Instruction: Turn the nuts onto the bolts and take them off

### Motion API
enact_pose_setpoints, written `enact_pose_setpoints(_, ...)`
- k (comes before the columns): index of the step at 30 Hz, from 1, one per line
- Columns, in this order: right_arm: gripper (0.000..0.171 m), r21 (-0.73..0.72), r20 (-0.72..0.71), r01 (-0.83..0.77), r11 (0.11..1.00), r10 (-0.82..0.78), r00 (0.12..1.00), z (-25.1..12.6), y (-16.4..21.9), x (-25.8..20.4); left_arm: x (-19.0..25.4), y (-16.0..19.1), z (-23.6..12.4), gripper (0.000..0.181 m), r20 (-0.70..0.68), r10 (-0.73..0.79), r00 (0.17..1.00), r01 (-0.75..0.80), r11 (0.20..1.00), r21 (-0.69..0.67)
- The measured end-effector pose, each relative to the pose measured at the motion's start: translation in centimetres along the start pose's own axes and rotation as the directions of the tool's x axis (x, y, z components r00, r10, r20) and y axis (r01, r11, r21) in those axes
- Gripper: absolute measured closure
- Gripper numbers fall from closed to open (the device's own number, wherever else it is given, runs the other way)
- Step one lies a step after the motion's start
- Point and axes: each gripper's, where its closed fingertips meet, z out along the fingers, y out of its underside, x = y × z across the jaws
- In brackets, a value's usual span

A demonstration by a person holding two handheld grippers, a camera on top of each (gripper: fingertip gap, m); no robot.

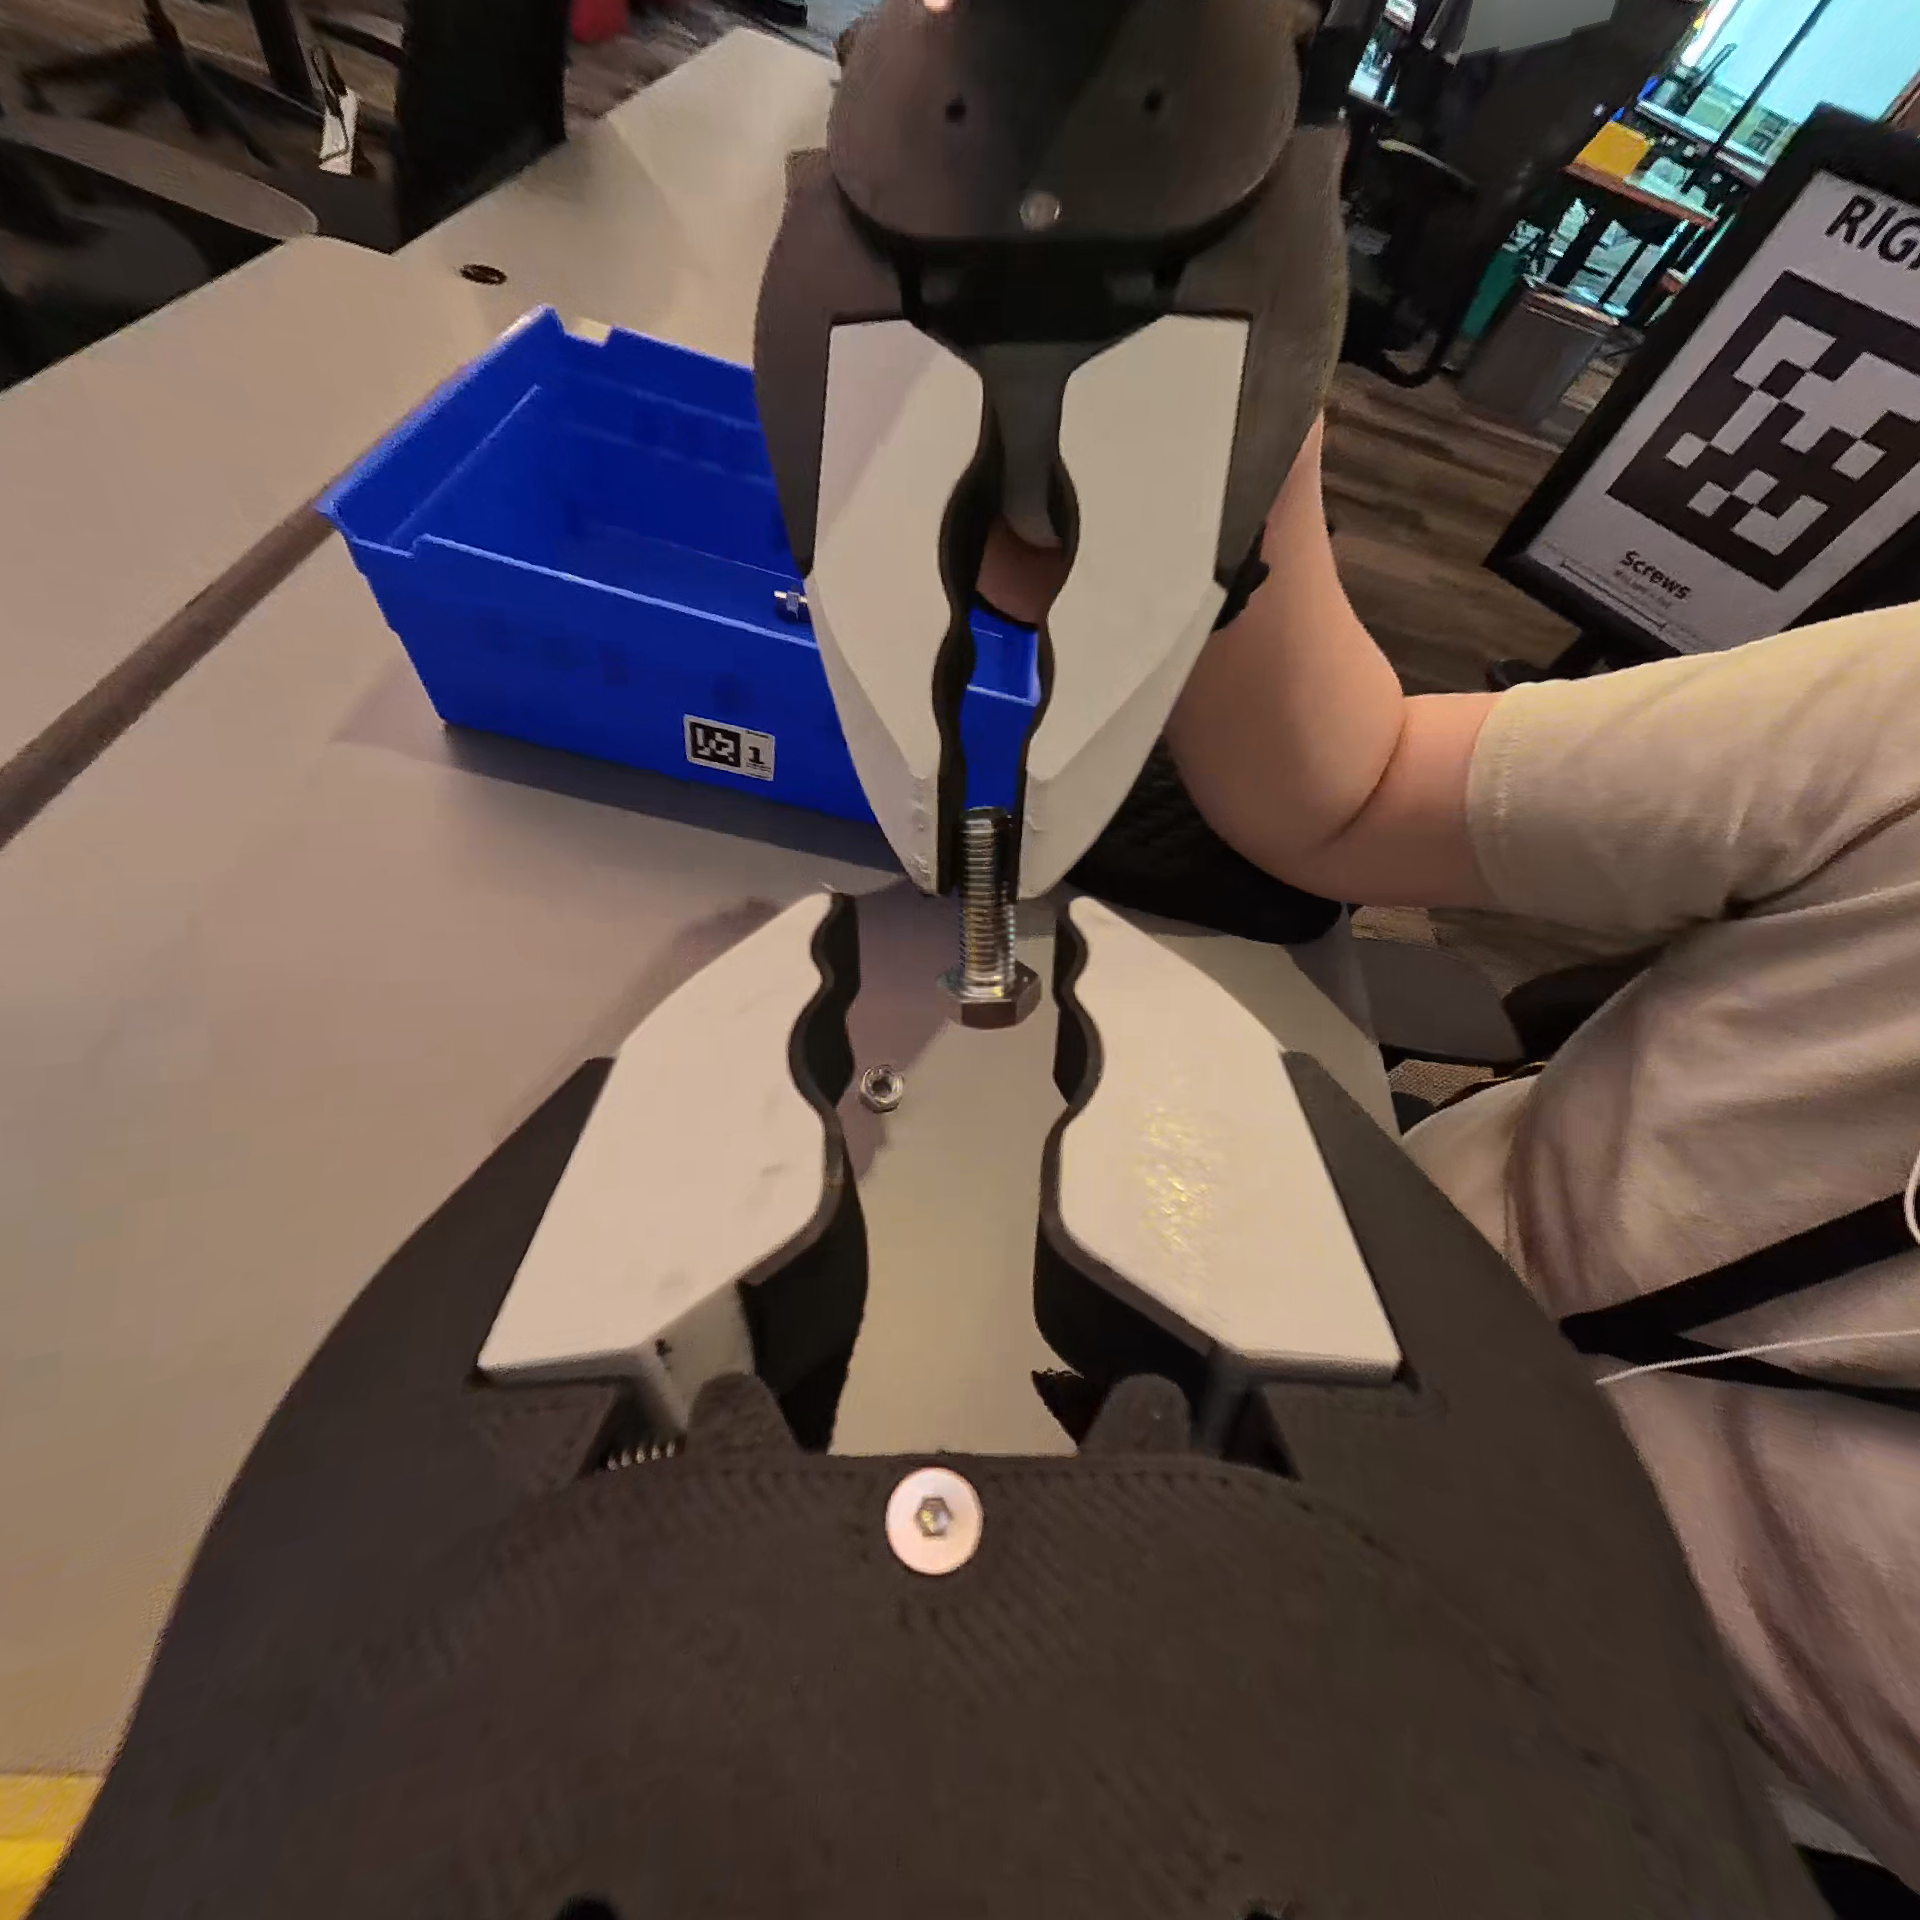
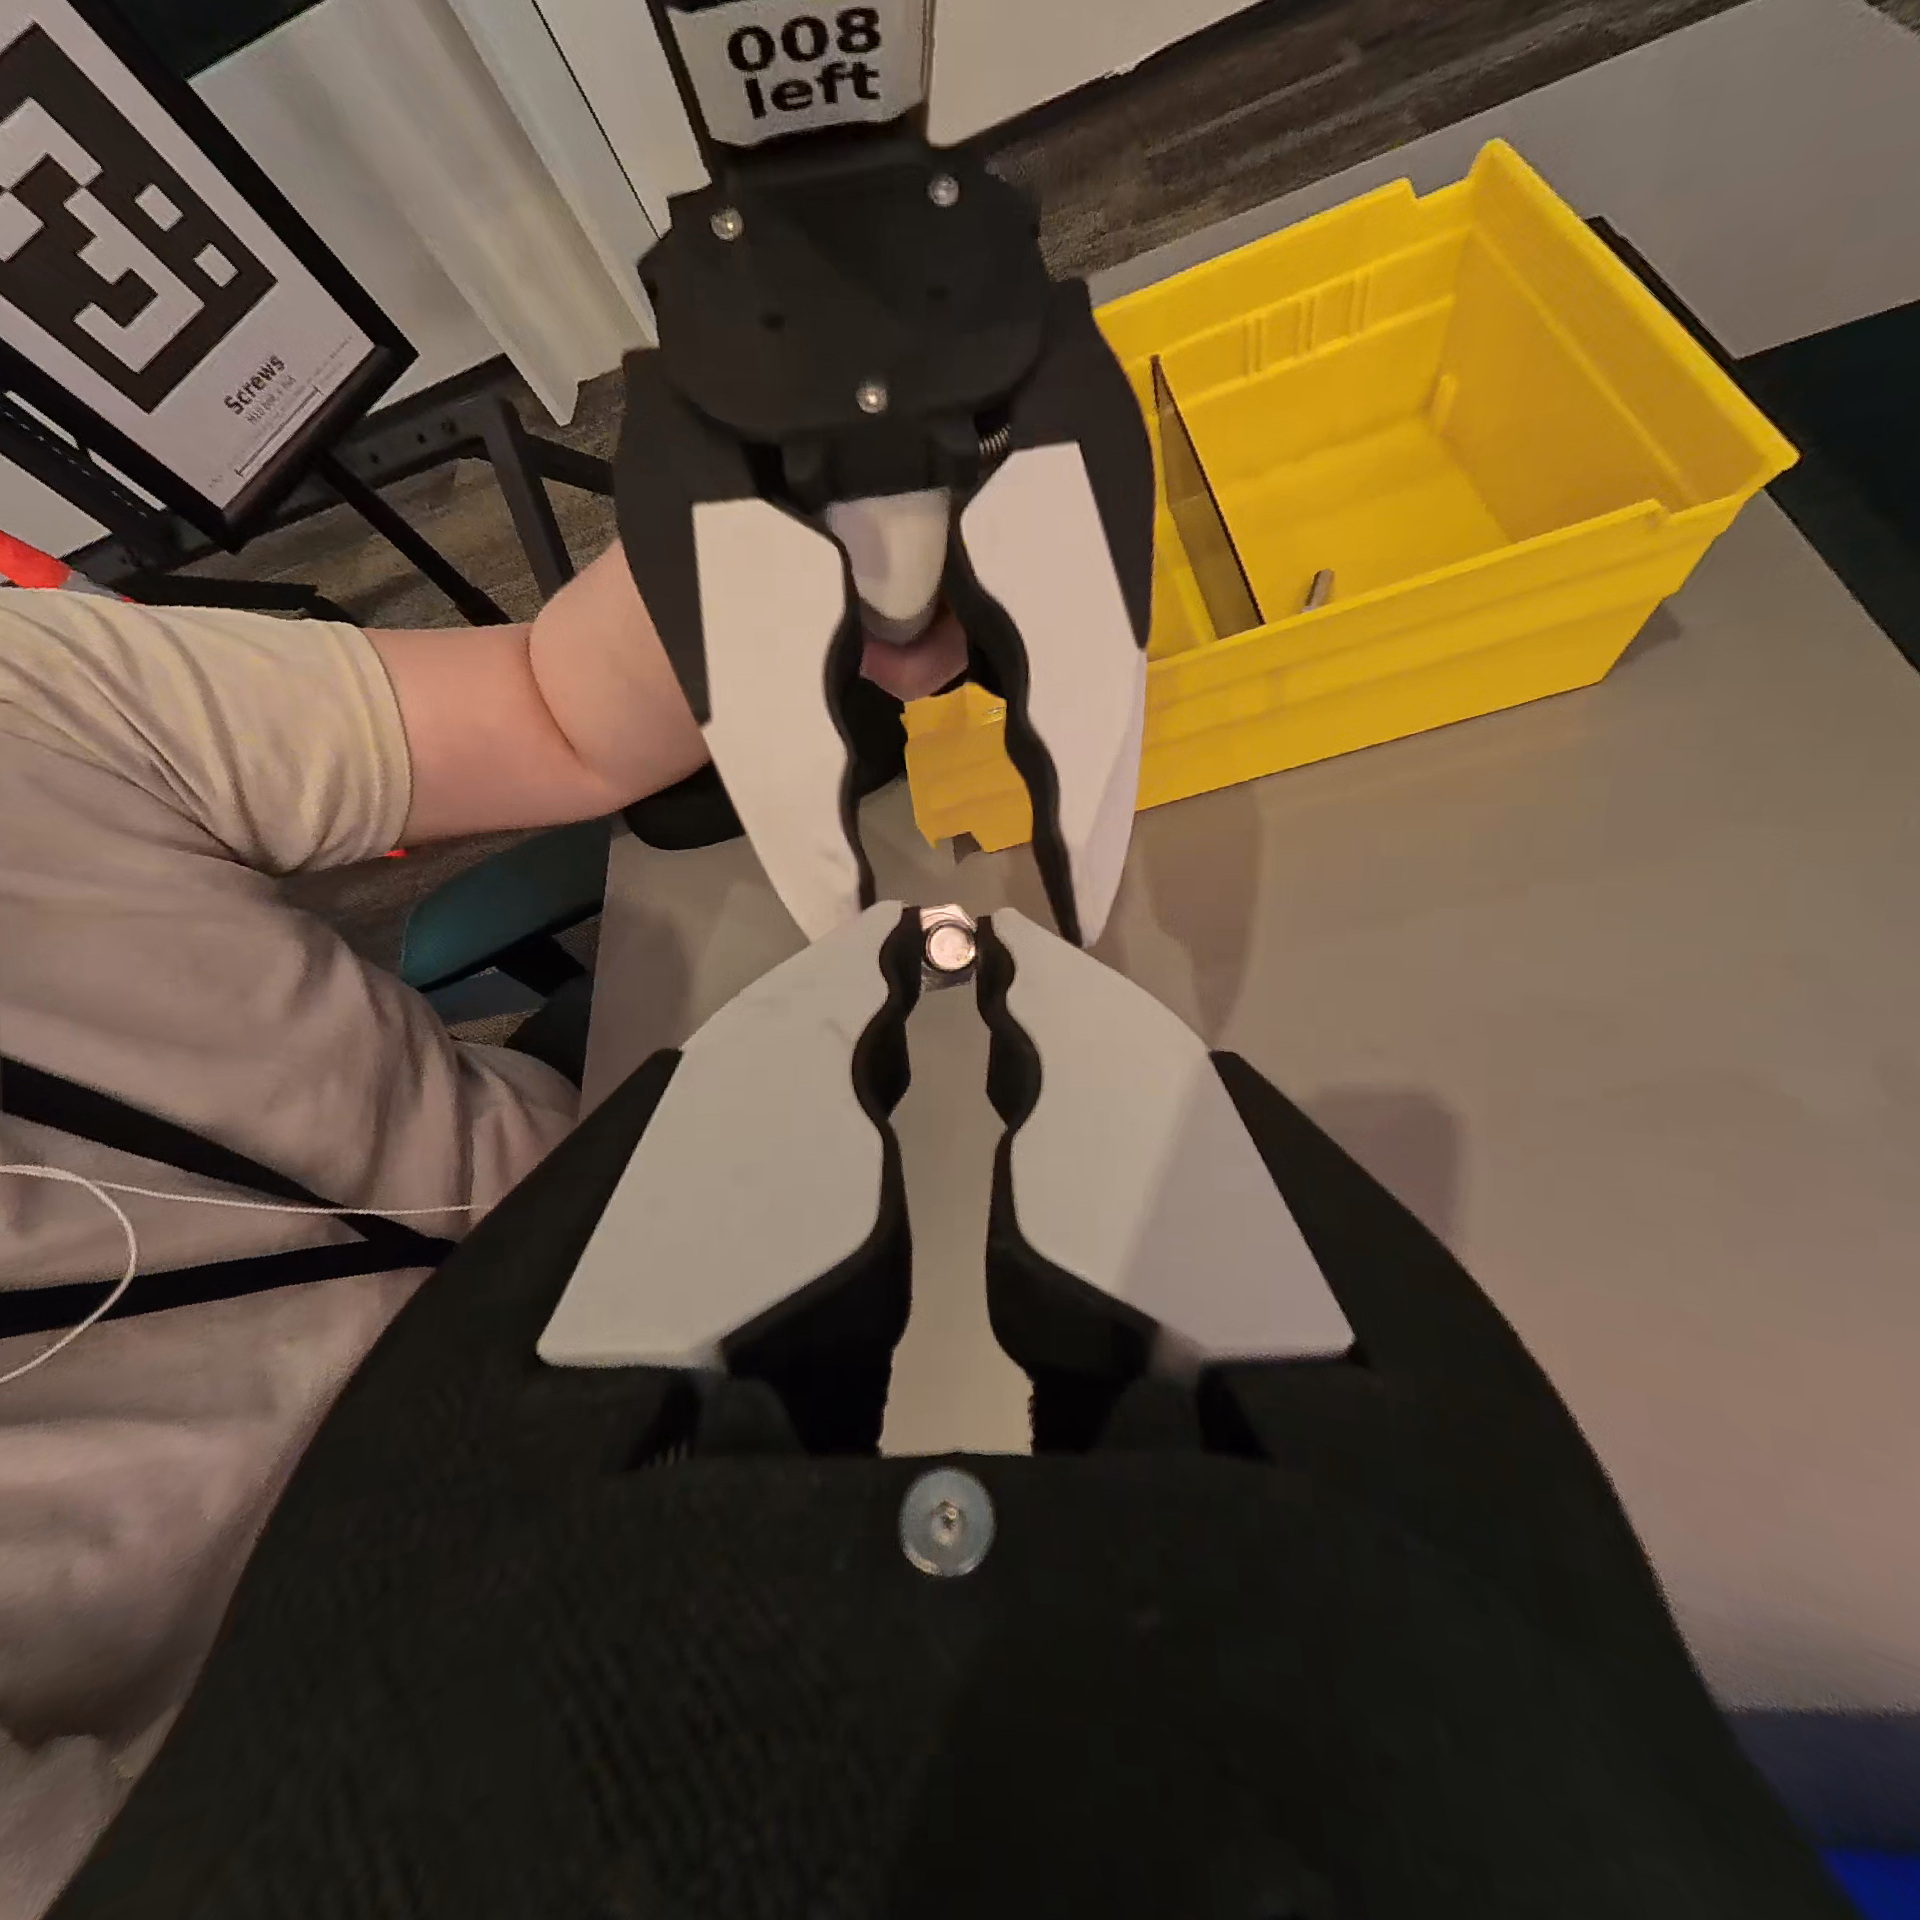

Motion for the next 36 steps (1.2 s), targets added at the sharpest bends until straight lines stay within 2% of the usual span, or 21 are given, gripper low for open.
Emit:
enact_pose_setpoints(3, 0.16, -0.025, -0.006, 0.004, 1.0, -0.004, 1.0, 0.0, 0.4, 0.1, 0.4, 0.3, 0.5, 0.16, -0.047, -0.007, 0.999, 0.007, 1.0, -0.005)
enact_pose_setpoints(7, 0.16, -0.037, 0.0, -0.009, 0.999, 0.009, 1.0, 0.1, 0.5, 0.0, 0.8, 1.0, 1.0, 0.17, -0.121, -0.071, 0.99, 0.068, 0.997, -0.03)
enact_pose_setpoints(13, 0.161, -0.061, -0.015, 0.01, 0.998, -0.011, 1.0, 0.2, 0.7, 0.1, 0.9, 1.2, 1.2, 0.171, -0.143, -0.109, 0.984, 0.104, 0.994, -0.045)
enact_pose_setpoints(17, 0.157, 0.067, -0.117, 0.175, 0.982, -0.166, 0.979, -0.5, -1.6, 0.8, 0.3, 0.2, 0.2, 0.172, -0.106, -0.108, 0.988, 0.108, 0.994, -0.001)
enact_pose_setpoints(19, 0.14, 0.113, -0.223, 0.34, 0.934, -0.31, 0.924, -1.7, -2.5, 1.2, 0.0, -0.4, -0.8, 0.172, -0.077, -0.091, 0.993, 0.093, 0.996, 0.015)
enact_pose_setpoints(21, 0.134, 0.011, -0.233, 0.474, 0.881, -0.459, 0.858, -1.9, -0.4, 1.5, -0.3, -1.6, -2.7, 0.172, -0.035, -0.068, 0.997, 0.071, 0.995, 0.065)
enact_pose_setpoints(22, 0.132, -0.079, -0.194, 0.49, 0.868, -0.495, 0.847, -1.5, 1.5, 1.7, -0.3, -2.1, -3.9, 0.172, -0.012, -0.05, 0.999, 0.051, 0.995, 0.088)
enact_pose_setpoints(24, 0.13, -0.328, -0.06, 0.452, 0.83, -0.496, 0.867, 0.2, 6.8, 2.4, -0.2, -3.3, -6.7, 0.172, 0.052, -0.005, 0.999, -0.002, 0.99, 0.139)
enact_pose_setpoints(26, 0.132, -0.551, -0.001, 0.388, 0.739, -0.466, 0.885, 1.7, 11.1, 3.9, 0.3, -4.3, -9.4, 0.172, 0.106, 0.031, 0.994, -0.051, 0.981, 0.189)
enact_pose_setpoints(27, 0.132, -0.613, 0.012, 0.369, 0.698, -0.459, 0.888, 2.5, 12.4, 4.4, 0.6, -4.7, -10.7, 0.172, 0.136, 0.043, 0.99, -0.071, 0.975, 0.209)
enact_pose_setpoints(29, 0.132, -0.666, 0.043, 0.363, 0.652, -0.451, 0.891, 3.9, 13.9, 4.7, 1.2, -5.4, -13.1, 0.172, 0.19, 0.063, 0.98, -0.11, 0.962, 0.25)
enact_pose_setpoints(32, 0.136, -0.712, 0.014, 0.312, 0.629, -0.432, 0.902, 4.5, 15.1, 5.4, 2.5, -6.4, -15.5, 0.172, 0.228, 0.094, 0.969, -0.162, 0.939, 0.303)
enact_pose_setpoints(36, 0.139, -0.75, -0.013, 0.253, 0.611, -0.396, 0.918, 4.7, 16.8, 5.3, 3.6, -6.9, -16.2, 0.172, 0.258, 0.137, 0.956, -0.216, 0.927, 0.307)
